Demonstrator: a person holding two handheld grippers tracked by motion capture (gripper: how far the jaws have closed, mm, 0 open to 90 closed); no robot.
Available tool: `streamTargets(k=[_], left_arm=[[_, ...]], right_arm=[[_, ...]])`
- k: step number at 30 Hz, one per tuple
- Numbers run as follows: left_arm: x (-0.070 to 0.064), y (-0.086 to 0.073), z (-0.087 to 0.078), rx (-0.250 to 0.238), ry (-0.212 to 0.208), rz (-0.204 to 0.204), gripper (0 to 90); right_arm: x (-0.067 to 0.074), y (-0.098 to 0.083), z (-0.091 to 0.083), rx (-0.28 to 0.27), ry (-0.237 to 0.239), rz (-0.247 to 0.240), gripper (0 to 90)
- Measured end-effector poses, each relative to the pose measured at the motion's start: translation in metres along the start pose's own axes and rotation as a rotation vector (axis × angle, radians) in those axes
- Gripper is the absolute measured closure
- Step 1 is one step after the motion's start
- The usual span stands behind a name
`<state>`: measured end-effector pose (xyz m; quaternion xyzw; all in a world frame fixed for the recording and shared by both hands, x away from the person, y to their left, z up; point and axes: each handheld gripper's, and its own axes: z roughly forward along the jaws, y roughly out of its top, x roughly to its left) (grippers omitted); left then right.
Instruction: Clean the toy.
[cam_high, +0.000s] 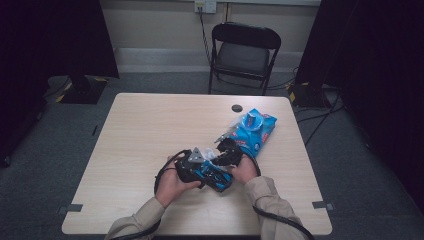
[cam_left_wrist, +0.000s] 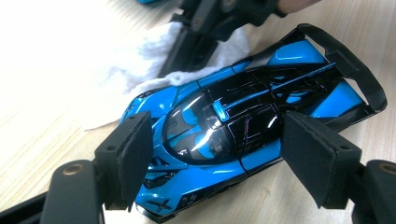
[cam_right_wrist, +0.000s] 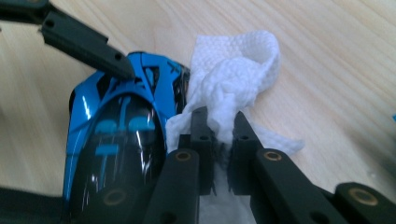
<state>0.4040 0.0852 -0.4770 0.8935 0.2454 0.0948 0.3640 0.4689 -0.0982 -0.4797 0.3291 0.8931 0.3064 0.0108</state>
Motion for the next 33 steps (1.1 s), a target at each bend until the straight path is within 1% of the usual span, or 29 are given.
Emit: streamTargets(k=[5,12,17,22,26,33], left_arm=[[0.000,0.000,0.000,0.003,0.002,0.003,25.3],[0.000,0.000,0.000,0.006,0.000,0.005,25.3],[0.000,0.001,0.000,0.006,0.000,0.005,25.3],[0.000,0.001,0.000,0.009,0.001,0.004,25.3],[-0.001,0.001,0.000,0.008,0.004,0.006,25.4],[-0.001,0.001,0.000,0.007,0.006,0.004,25.4]], right_arm=[[0.001,-0.007,-0.006,0.000,-0.006,-0.019,83.7],[-0.001,-0.018,-0.015,-0.002,0.002,-0.009,83.3],[-0.003,-0.025,-0.021,0.008,0.005,-0.014,83.3],[-0.003,-0.031,-0.026,0.001,0.004,-0.023,83.3],[-0.005,-0.037,-0.030,-0.008,0.013,-0.008,83.2],[-0.007,-0.047,-0.035,-0.015,0.025,-0.002,83.0]])
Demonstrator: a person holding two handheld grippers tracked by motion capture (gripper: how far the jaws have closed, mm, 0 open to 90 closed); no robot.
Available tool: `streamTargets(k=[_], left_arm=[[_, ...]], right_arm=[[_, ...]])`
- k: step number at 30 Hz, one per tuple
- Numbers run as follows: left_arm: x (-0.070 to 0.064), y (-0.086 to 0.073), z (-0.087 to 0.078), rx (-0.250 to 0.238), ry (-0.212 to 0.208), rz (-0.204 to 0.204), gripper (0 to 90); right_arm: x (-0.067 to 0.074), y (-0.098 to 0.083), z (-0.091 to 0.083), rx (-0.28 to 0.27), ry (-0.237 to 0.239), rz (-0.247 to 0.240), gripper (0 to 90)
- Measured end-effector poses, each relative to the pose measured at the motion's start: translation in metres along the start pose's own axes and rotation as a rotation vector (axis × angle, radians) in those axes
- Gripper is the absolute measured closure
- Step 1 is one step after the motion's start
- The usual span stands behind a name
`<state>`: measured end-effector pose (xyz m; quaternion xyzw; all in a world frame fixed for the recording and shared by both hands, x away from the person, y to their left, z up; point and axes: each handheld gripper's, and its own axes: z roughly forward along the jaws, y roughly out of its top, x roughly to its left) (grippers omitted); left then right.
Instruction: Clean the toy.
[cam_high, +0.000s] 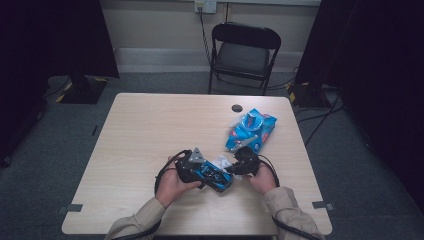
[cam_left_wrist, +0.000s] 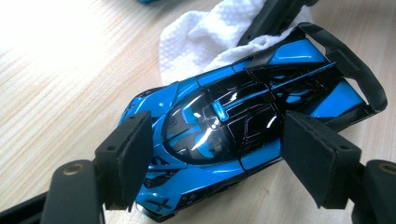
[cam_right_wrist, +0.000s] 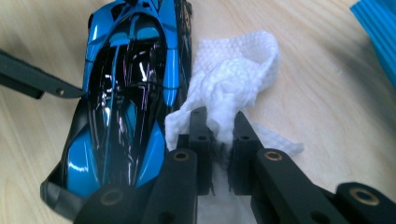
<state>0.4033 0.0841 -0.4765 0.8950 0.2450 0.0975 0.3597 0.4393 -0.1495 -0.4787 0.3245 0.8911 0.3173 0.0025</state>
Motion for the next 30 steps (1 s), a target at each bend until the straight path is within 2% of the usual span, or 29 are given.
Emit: streamTargets(k=[8,20,26,30], left_arm=[[0.000,0.000,0.000,-0.001,0.001,0.000,25.5],[-0.001,0.000,0.000,0.002,0.004,0.000,25.5],[0.000,0.000,0.000,0.003,0.003,-0.001,25.5],[0.000,0.000,0.000,0.003,0.003,-0.001,25.5]], right_arm=[[-0.002,-0.008,-0.006,-0.029,0.012,0.017,82.8],[-0.002,-0.022,-0.015,-0.019,0.014,0.008,82.8],[0.000,-0.031,-0.027,-0.010,0.008,-0.009,82.7],[-0.003,-0.036,-0.041,-0.023,-0.010,0.001,82.7]])
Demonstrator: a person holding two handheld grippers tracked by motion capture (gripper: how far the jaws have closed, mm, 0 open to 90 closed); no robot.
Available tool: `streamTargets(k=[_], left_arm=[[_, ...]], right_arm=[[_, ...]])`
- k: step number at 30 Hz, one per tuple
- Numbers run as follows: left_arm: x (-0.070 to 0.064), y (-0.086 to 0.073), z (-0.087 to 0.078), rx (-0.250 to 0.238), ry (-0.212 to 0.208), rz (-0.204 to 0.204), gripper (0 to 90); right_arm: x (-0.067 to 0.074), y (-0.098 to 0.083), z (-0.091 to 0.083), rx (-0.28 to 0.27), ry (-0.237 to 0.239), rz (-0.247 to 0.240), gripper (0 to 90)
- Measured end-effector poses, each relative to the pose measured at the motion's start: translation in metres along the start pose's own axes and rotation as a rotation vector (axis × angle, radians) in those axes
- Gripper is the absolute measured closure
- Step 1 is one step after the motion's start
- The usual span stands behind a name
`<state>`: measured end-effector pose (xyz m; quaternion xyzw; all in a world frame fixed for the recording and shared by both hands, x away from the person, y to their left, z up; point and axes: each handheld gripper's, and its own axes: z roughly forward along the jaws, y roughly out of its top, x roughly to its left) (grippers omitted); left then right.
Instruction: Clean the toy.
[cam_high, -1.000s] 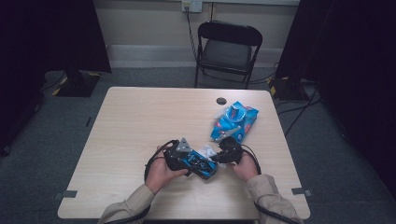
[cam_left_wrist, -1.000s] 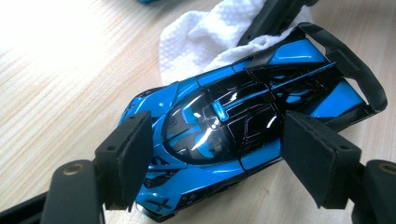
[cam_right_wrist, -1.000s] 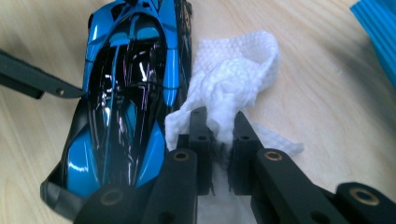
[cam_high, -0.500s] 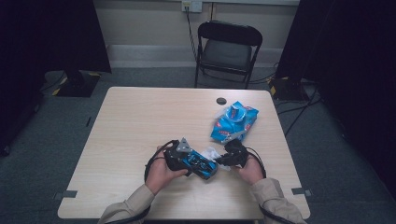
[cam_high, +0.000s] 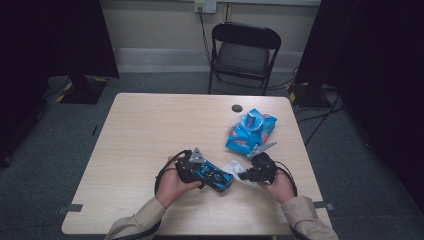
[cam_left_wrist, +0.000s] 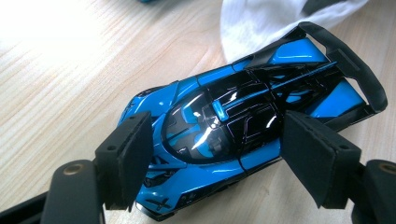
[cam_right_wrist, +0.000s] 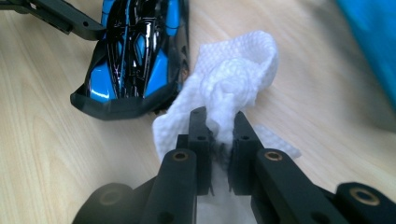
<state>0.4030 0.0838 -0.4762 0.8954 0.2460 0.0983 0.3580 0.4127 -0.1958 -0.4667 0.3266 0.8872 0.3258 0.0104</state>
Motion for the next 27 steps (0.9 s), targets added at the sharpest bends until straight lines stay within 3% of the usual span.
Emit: streamTargets(k=[6,12,20,27], left_arm=[[-0.001,0.001,0.000,0.008,0.002,0.000,25.6],[-0.001,0.001,0.000,0.009,0.003,0.000,25.7],[-0.001,0.000,0.000,0.000,0.004,0.001,25.8],[-0.001,0.000,0.000,-0.003,0.001,0.002,25.8]], right_arm=[[-0.001,0.004,-0.017,-0.040,-0.021,0.003,82.7],[-0.001,0.020,-0.019,-0.071,-0.029,0.003,82.9],[-0.001,0.054,-0.013,-0.117,-0.042,0.006,82.9],[-0.003,0.077,0.009,-0.110,-0.048,0.011,82.9]])
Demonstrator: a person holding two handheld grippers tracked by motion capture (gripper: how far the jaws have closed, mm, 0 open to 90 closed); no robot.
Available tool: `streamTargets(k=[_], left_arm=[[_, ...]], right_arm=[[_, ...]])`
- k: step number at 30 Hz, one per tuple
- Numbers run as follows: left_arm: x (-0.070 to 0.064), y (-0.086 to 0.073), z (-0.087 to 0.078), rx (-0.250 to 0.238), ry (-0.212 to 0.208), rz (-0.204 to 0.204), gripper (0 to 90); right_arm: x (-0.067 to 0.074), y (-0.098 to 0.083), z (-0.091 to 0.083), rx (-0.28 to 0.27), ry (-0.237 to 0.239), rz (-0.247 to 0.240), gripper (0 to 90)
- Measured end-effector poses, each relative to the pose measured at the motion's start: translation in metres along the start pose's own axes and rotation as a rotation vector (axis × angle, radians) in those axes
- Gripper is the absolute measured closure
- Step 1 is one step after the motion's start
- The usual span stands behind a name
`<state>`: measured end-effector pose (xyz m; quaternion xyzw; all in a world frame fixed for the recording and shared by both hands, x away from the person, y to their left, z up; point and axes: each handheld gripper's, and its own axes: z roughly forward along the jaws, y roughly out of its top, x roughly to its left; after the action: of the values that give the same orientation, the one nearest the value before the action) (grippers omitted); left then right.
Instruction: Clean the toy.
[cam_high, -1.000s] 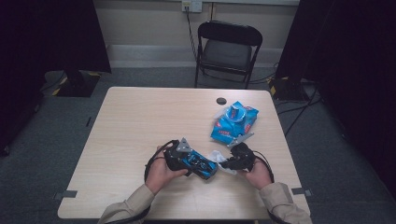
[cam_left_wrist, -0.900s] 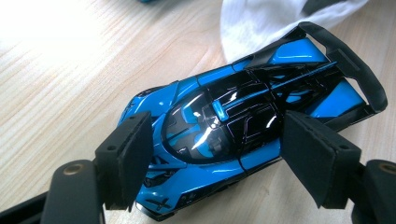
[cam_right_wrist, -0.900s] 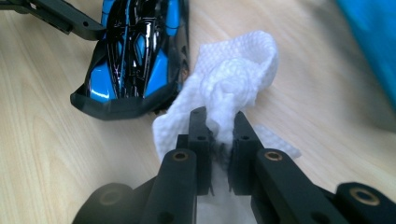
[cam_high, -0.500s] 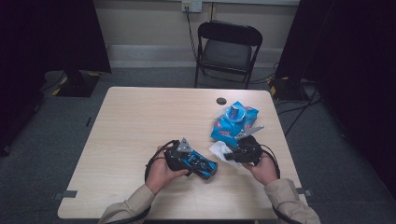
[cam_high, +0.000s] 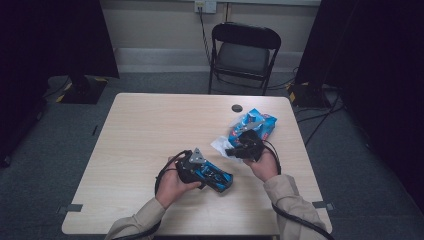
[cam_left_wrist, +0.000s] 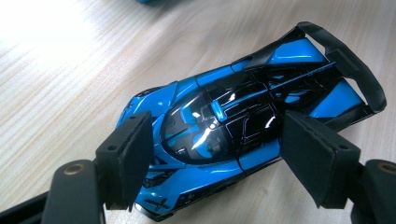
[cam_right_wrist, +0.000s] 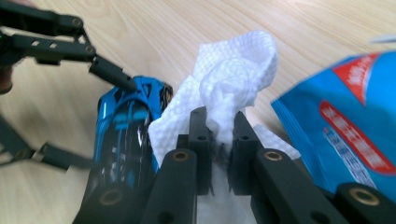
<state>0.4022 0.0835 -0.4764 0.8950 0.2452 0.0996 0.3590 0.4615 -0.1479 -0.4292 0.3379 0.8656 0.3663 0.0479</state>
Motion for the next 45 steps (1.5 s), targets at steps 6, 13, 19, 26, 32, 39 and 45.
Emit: streamTargets(k=[6,13,19,26,32,39,45], left_arm=[[0.000,0.000,0.000,-0.001,-0.002,0.004,25.8],[0.000,0.000,0.000,-0.006,-0.002,-0.003,25.8],[0.000,-0.001,0.000,-0.005,-0.002,0.005,25.8],[0.000,-0.001,0.000,-0.008,-0.001,0.002,25.8],[-0.001,-0.001,0.001,-0.011,-0.003,-0.004,25.9],[-0.001,0.000,0.001,-0.006,-0.004,0.000,25.9],[-0.001,0.000,0.001,-0.007,-0.004,-0.001,25.9]], right_arm=[[0.007,0.015,0.031,0.028,0.013,-0.013,83.0],[0.015,0.021,0.064,0.073,0.035,-0.016,82.9],[0.020,0.020,0.080,0.104,0.034,-0.027,82.9],[0.020,0.019,0.085,0.131,0.026,-0.030,83.1],[0.018,0.015,0.085,0.129,0.036,-0.017,83.1],[0.015,0.008,0.083,0.127,0.045,-0.008,83.0],[0.015,0.005,0.079,0.129,0.046,-0.012,83.0]])
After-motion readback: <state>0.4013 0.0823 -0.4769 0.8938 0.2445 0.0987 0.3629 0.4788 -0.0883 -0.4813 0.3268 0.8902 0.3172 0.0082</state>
